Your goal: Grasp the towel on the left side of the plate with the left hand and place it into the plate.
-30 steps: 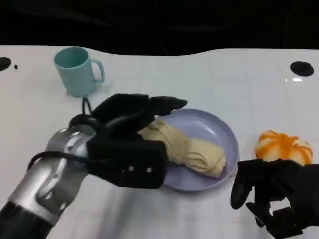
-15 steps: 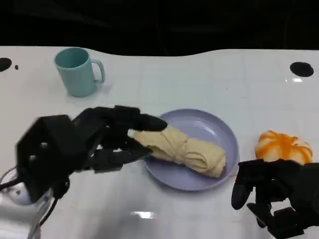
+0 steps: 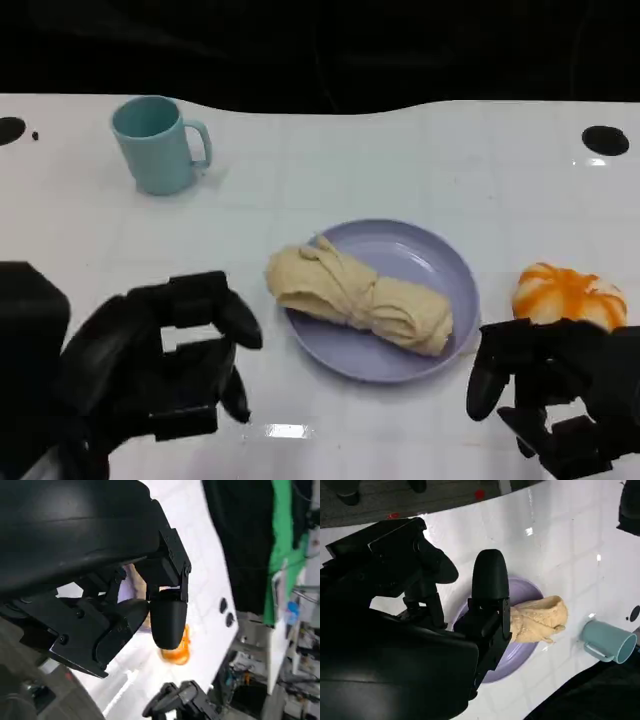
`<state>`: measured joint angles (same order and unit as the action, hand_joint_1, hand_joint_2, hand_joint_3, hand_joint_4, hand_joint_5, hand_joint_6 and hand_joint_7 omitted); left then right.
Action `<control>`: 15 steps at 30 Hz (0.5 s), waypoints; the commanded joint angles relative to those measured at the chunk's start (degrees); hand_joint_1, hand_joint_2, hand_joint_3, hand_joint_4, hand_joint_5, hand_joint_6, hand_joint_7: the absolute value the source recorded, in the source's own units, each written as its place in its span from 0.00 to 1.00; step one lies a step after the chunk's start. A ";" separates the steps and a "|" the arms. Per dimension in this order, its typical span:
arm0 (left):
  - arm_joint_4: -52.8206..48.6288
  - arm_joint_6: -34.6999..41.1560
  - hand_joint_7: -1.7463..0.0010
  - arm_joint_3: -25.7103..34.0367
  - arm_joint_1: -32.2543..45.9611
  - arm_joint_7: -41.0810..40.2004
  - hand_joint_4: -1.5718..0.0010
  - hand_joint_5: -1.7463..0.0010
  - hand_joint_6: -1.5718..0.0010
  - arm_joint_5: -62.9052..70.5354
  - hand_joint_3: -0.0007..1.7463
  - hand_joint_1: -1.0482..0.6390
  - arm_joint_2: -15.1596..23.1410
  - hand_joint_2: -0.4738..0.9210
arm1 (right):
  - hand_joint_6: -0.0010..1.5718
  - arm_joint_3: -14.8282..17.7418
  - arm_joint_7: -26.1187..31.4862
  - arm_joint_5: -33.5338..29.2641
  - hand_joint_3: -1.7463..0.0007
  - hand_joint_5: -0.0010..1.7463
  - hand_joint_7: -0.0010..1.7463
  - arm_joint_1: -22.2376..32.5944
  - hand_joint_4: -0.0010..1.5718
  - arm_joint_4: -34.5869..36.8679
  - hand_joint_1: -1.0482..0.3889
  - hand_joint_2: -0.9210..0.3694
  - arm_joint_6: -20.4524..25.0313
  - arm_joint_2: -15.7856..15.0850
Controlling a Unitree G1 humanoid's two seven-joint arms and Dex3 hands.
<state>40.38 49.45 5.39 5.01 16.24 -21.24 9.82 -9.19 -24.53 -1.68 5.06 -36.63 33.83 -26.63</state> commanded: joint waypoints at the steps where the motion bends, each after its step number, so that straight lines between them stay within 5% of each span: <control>1: -1.66 4.13 0.01 0.92 -0.72 -2.03 0.44 0.00 0.52 -2.59 0.80 0.58 -0.53 0.69 | 0.44 1.19 -0.18 0.26 0.40 0.95 0.81 0.34 0.45 0.29 0.75 0.26 -0.62 -0.64; 15: -4.37 8.43 0.00 0.13 -2.79 -2.23 0.42 0.00 0.52 -5.26 0.81 0.57 2.61 0.69 | 0.43 2.22 -0.36 0.92 0.39 0.95 0.81 1.24 0.45 1.18 0.76 0.26 -2.24 -0.68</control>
<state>36.45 58.32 6.05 2.55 14.63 -27.14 11.11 -7.63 -24.74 -0.83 5.95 -35.56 32.43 -26.72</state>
